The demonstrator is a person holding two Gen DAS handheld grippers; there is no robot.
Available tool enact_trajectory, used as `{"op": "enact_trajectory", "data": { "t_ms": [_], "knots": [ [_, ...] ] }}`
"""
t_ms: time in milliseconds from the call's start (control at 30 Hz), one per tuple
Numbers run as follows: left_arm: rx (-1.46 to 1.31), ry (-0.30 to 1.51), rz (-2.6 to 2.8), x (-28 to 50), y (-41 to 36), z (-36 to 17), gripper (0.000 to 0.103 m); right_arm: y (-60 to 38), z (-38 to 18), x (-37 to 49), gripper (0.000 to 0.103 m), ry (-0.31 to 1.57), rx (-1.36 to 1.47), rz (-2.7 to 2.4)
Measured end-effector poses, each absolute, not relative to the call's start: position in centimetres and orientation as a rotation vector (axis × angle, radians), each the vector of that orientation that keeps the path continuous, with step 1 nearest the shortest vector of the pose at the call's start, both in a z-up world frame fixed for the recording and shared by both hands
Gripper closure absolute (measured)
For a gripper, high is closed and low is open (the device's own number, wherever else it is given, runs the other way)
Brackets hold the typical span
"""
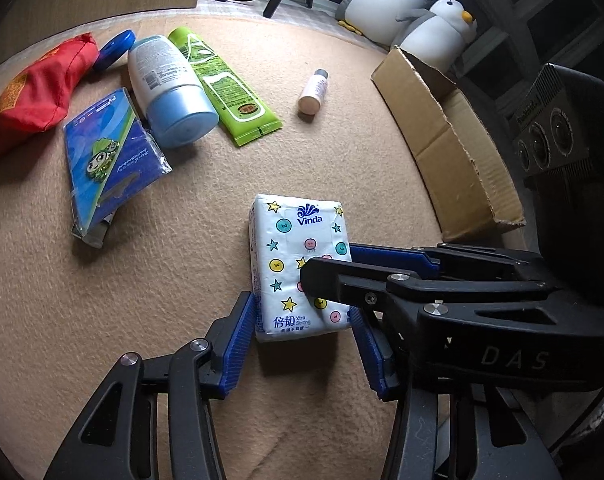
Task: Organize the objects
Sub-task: 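Lift the tissue pack with the left tool while the right tool grasps it, then carry the tissue pack into the cardboard box with the right tool and release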
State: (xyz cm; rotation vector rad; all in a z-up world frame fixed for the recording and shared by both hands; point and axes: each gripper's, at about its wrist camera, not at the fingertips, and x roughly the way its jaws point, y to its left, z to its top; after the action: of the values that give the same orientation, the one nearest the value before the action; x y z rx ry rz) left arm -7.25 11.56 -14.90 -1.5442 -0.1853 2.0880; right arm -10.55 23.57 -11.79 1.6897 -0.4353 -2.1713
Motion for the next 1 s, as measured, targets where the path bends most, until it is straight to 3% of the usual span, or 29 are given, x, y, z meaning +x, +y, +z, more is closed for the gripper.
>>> {"op": "enact_trajectory", "data": {
  "t_ms": [367,733,1000],
  "knots": [
    [-1.445,-0.172,2.114,-6.4,14.2,-11.5,0.053,24.6,-9.0,-10.1,0.073,-0.399,1.615,-2.238],
    [-1.306,-0.120,2.070,-7.2,22.8,-6.9,0.053,31.6,-4.3,-9.2,0.073,-0.463,1.499,-2.400],
    [-1.290,-0.087,2.019,-8.6,29.9,-7.3,0.053,38.3,-3.4,-9.8,0.073,-0.504,1.495,-2.504]
  ]
}}
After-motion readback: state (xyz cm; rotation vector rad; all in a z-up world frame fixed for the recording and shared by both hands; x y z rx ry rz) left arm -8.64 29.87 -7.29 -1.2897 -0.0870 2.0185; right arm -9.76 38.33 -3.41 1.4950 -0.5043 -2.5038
